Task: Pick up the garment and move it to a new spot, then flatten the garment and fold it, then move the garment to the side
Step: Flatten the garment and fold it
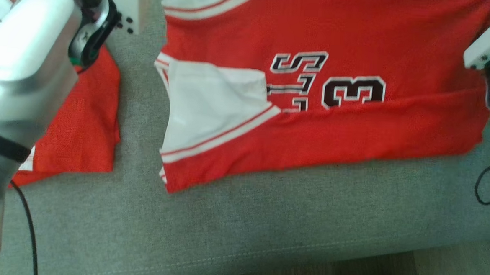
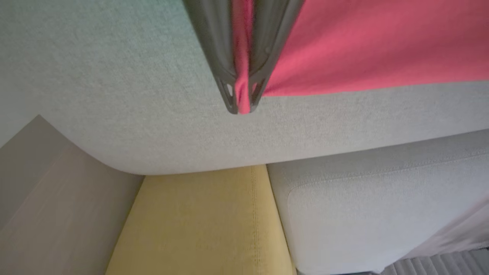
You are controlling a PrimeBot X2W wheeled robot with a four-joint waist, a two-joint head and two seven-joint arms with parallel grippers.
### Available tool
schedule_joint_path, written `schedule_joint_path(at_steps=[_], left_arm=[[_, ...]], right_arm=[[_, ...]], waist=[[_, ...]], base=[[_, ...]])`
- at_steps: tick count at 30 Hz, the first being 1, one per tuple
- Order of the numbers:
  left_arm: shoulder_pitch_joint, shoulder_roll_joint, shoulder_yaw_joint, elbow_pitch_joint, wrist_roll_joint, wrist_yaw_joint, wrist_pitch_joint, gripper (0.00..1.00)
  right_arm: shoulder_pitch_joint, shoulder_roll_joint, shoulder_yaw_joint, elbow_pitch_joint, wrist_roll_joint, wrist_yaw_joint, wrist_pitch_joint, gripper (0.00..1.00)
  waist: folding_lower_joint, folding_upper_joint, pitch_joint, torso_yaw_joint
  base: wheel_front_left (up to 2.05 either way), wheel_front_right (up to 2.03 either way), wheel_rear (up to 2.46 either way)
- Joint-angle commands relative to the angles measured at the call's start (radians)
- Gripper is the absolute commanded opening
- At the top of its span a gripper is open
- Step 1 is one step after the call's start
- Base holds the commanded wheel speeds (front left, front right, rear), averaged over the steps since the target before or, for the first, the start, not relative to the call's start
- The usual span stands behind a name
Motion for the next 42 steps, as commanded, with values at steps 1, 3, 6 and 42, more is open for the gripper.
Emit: schedule_joint_path(at_steps=[1,3,6,42], left_arm=[[-0.065,0.030,0.051,-0.008,0.008,0.006,-0.013,0.00],[-0.076,0.017,0.052,0.020,0.010,0.004,-0.034,0.00],[-0.076,-0.004,0.048,0.052,0.009,-0.005,-0.060,0.00],[0.471,0.293,-0.110,-0.665,-0.088,0.110,0.168,0.00]], right_arm=[[-0.028,-0.001,0.001,-0.020,-0.004,0.007,-0.017,0.00],[-0.039,0.001,-0.003,0.001,-0.011,0.007,-0.034,0.00],[-0.038,0.004,0.001,0.029,-0.014,0.007,-0.059,0.00],[0.397,-0.209,0.303,-0.150,0.339,0.007,0.234,0.00]], waist=[[0.0000,0.0000,0.001,0.000],[0.0000,0.0000,0.001,0.002],[0.0000,0.0000,-0.006,0.007],[0.0000,0.0000,-0.258,0.081]], base=[[0.00,0.00,0.00],[0.00,0.00,0.00],[0.00,0.00,0.00],[0.00,0.00,0.00]])
